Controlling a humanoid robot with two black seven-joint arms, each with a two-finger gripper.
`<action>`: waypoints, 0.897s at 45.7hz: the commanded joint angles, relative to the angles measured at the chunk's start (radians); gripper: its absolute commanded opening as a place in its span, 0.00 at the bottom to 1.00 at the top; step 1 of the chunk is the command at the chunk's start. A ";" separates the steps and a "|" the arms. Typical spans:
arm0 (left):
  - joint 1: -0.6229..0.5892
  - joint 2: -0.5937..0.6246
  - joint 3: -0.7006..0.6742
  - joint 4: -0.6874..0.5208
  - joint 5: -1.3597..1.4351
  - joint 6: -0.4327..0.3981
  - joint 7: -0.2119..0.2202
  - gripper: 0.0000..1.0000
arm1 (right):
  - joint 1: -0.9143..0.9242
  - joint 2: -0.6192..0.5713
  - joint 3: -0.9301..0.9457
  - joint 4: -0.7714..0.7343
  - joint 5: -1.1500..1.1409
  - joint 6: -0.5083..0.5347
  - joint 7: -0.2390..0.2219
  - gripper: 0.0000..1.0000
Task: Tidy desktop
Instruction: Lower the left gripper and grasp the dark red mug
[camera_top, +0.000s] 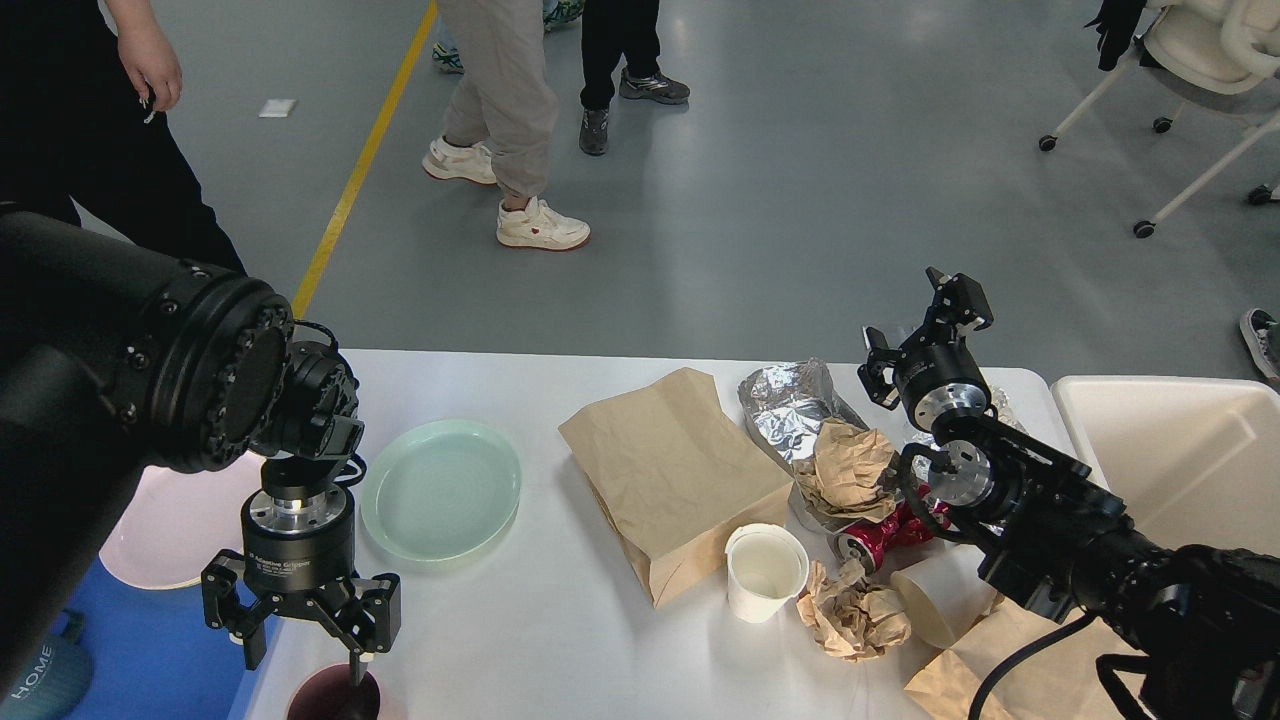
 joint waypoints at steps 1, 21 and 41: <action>0.019 0.000 0.002 0.001 0.003 0.000 0.001 0.89 | 0.000 0.000 0.000 0.000 0.000 0.000 0.001 1.00; 0.082 0.006 0.037 0.030 0.026 0.000 0.003 0.89 | 0.000 0.000 0.000 0.000 0.000 0.000 -0.001 1.00; 0.181 0.000 0.014 0.181 0.023 0.000 0.001 0.84 | 0.000 0.000 0.000 0.000 0.000 0.000 -0.001 1.00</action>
